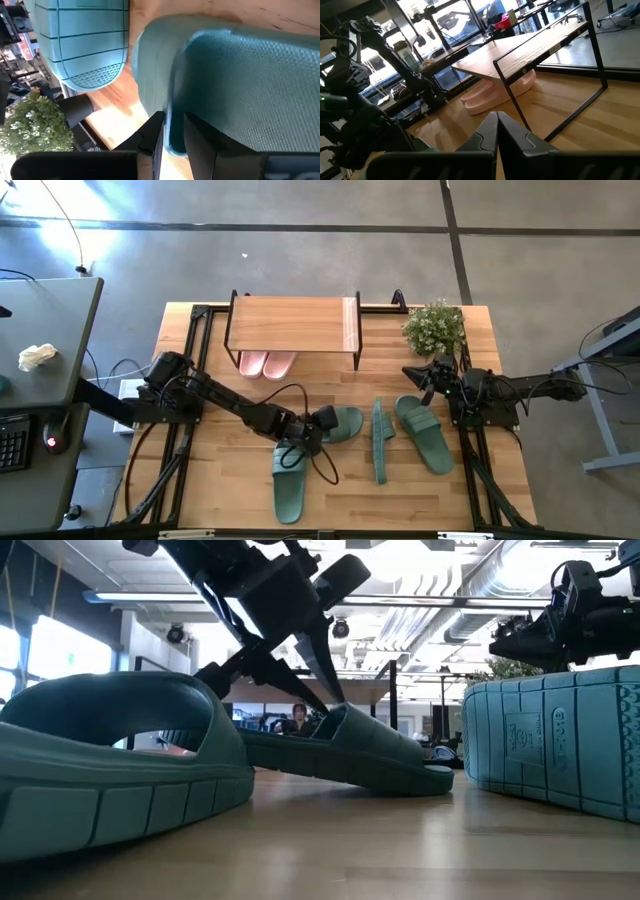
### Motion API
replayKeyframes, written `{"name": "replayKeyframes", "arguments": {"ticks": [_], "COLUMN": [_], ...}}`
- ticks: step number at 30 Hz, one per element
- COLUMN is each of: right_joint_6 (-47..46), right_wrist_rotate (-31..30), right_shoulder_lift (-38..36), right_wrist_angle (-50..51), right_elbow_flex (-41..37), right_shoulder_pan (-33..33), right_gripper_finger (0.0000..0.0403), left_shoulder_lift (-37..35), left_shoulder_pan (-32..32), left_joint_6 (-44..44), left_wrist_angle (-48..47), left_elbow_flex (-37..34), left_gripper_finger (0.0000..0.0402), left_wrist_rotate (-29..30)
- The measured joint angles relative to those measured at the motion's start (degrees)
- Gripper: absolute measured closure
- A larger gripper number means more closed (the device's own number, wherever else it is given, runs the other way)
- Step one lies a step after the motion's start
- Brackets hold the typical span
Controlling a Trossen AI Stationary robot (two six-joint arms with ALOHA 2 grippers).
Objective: Pick and place slides into the shelf
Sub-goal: Put the right green slipper on the bottom shelf
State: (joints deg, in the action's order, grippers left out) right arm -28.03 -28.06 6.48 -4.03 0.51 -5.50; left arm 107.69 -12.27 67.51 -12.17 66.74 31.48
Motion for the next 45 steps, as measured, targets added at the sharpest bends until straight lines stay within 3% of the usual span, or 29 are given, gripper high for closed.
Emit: {"name": "replayKeyframes", "arguments": {"ticks": [4, 19, 26, 32, 39, 45], "right_joint_6": [0.00, 0.01, 0.00, 0.00, 0.00, 0.00], "right_wrist_rotate": [-0.04, -0.21, -0.19, -0.17, -0.05, 0.01], "right_shoulder_lift": [0.00, 0.35, 0.37, 0.37, 0.39, 0.37], "right_wrist_angle": [0.00, -0.01, 0.00, 0.00, 0.00, 0.00], "right_elbow_flex": [0.00, 0.00, 0.00, 0.00, 0.00, 0.00], "right_shoulder_pan": [0.00, 0.00, 0.00, -0.02, 0.00, 0.00], "right_gripper_finger": [0.0403, 0.0403, 0.0403, 0.0403, 0.0403, 0.0403], "left_shoulder_lift": [0.41, 1.28, 1.28, 1.28, 0.73, 0.71], "left_shoulder_pan": [0.78, 2.55, 2.55, 2.39, 1.32, 1.31], "left_joint_6": [0.21, -0.45, -2.64, -6.28, -11.74, -29.02], "left_wrist_angle": [2.32, 6.43, 6.43, 6.39, -6.50, -27.00], "left_elbow_flex": [0.01, -0.02, -0.02, 0.01, 8.95, 24.48], "left_gripper_finger": [0.0337, 0.0337, 0.0391, 0.0389, 0.0397, 0.0399], "left_wrist_rotate": [-2.86, -3.02, -3.04, 0.42, 10.30, 13.48]}}
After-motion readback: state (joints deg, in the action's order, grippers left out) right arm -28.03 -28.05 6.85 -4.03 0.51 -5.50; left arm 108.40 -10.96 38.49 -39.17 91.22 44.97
